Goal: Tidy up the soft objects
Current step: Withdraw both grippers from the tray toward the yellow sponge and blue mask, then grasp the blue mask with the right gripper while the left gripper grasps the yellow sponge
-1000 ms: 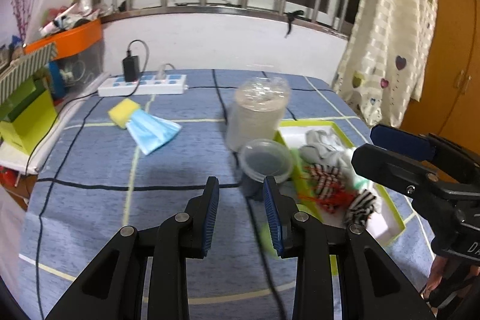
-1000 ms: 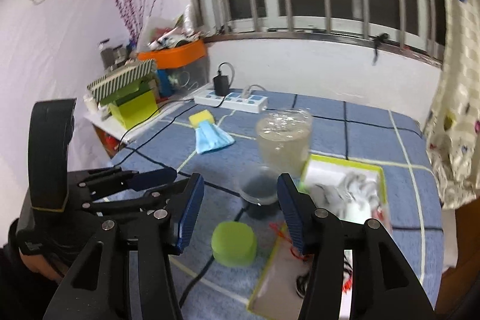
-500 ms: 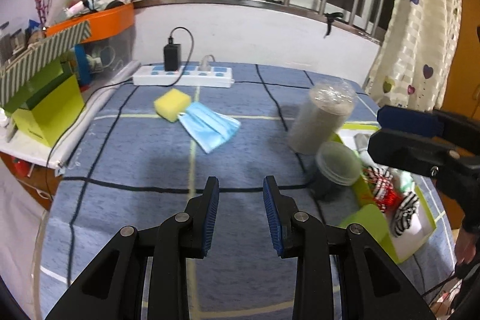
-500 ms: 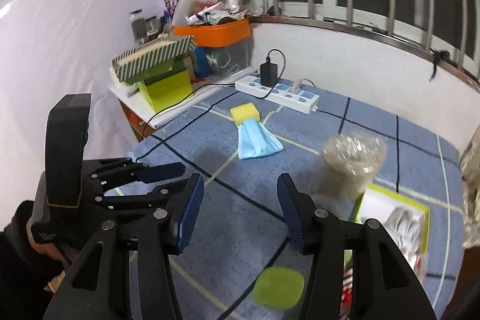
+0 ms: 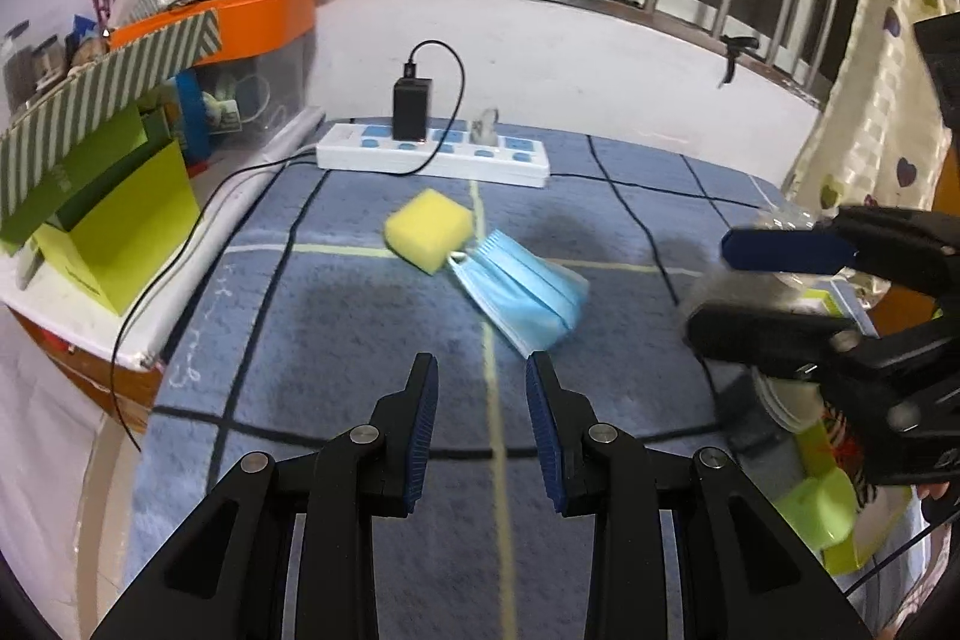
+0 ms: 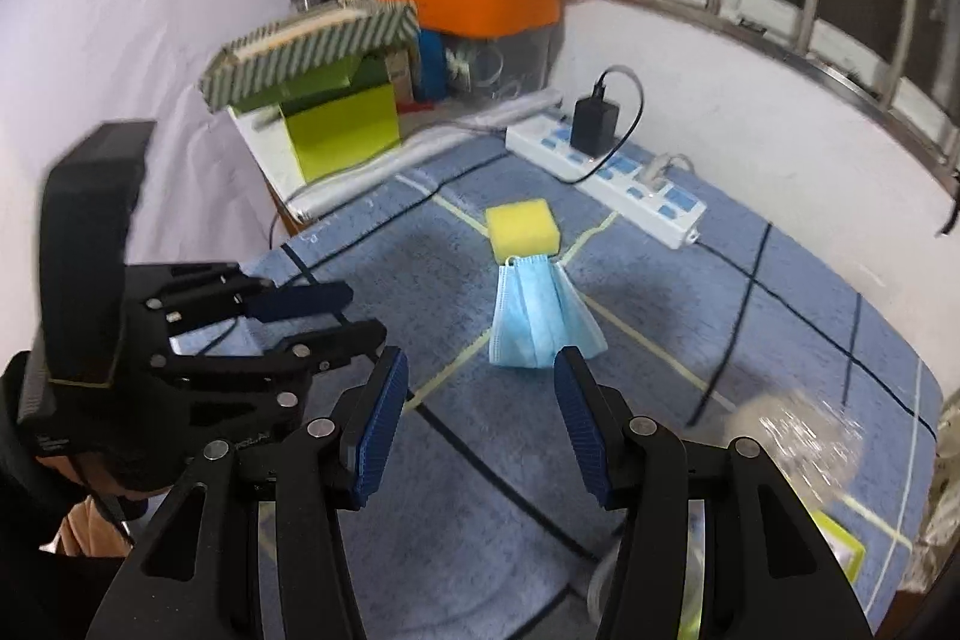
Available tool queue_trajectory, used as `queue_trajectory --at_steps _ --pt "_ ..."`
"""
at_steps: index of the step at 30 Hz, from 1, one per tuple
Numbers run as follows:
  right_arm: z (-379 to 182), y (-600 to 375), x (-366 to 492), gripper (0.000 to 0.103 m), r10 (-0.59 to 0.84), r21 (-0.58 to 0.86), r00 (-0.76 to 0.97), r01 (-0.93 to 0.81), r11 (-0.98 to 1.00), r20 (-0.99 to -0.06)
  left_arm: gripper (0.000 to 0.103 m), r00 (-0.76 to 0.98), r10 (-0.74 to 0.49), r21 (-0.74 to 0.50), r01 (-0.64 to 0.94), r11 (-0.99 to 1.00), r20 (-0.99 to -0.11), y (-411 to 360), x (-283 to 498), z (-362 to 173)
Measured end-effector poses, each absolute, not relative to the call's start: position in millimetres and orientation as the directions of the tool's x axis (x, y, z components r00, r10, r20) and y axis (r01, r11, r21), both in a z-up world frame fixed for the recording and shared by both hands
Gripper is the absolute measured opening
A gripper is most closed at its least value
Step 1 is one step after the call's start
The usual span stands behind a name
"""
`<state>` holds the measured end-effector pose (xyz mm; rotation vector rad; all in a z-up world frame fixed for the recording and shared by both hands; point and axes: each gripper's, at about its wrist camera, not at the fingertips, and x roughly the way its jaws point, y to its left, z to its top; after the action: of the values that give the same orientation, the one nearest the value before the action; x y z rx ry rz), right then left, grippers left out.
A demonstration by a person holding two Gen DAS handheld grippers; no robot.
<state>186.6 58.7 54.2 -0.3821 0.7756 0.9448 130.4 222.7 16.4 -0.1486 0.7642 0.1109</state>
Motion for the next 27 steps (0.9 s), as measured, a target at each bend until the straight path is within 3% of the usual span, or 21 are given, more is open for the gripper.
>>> queue_trajectory --at_steps 16,27 --pt "-8.1 123.2 273.4 0.052 0.427 0.057 0.244 -0.813 0.579 -0.871 0.029 0.686 0.037 -0.092 -0.151 0.984 -0.727 272.2 220.3 -10.2" --pt "-40.4 145.6 305.5 0.052 0.338 0.047 0.224 -0.769 0.637 -0.914 0.037 0.667 -0.019 -0.169 -0.161 0.972 -0.745 301.7 266.0 -38.1"
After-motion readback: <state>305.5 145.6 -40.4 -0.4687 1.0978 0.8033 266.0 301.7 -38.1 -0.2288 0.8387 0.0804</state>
